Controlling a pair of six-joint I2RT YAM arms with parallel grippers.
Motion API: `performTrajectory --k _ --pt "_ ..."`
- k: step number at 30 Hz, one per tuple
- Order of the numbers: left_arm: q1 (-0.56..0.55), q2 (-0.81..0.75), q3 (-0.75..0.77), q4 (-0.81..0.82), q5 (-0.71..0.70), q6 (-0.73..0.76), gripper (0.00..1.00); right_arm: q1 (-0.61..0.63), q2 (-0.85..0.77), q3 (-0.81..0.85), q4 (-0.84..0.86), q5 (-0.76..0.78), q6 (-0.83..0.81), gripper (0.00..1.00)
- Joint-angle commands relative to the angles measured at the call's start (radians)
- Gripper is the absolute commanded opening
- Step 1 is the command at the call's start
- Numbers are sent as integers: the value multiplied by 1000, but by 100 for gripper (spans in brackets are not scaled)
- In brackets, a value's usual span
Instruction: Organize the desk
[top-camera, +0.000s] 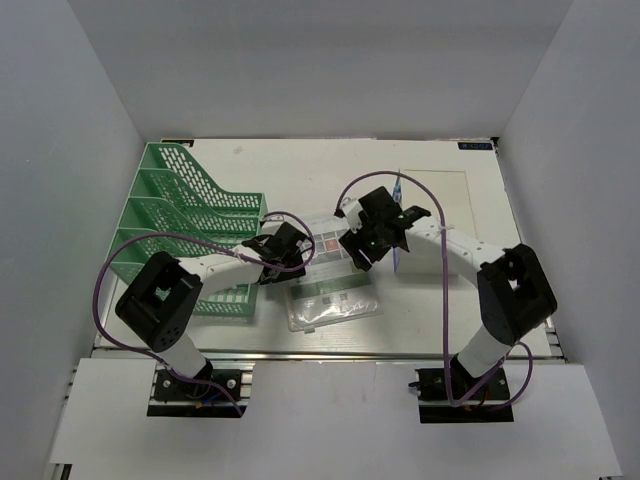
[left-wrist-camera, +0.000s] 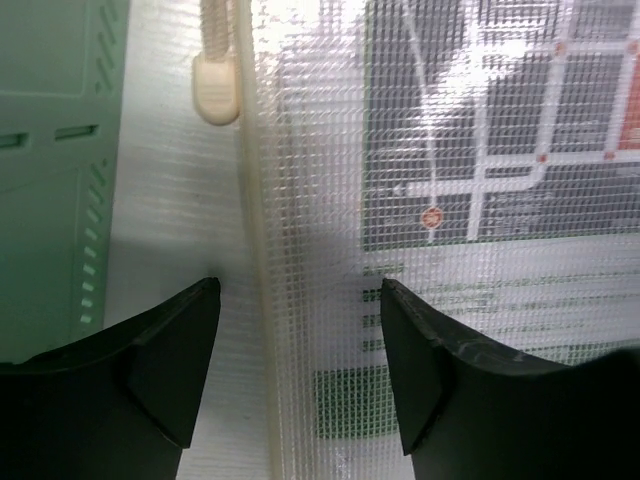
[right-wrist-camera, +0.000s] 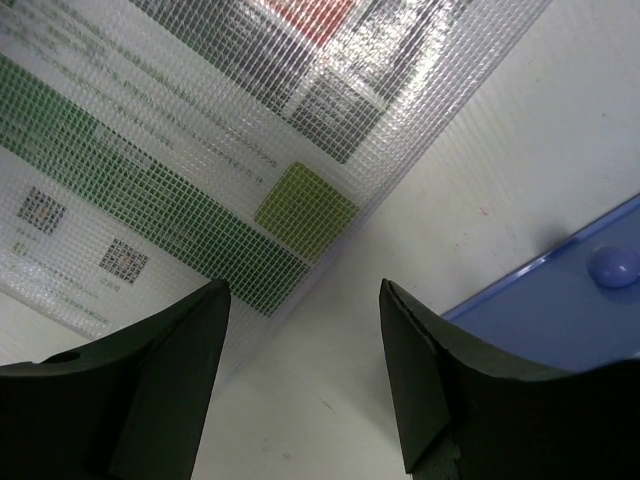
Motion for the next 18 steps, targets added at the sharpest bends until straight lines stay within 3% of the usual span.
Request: performTrajectory --k 1,5,7,14,18 --pt "1 13 -40 62 66 -11 74 20 21 9 14 32 -4 66" --pt "1 16 -77 126 141 -11 63 34 55 -2 -4 35 -10 61" --pt "1 19 -88 165 173 -13 52 39 75 -11 -12 35 -15 59" --pt "1 36 -97 235 256 -14 28 56 147 -36 -38 6 -28 54" --pt "1 31 -92 258 274 -19 24 59 190 -40 -42 -1 -34 52"
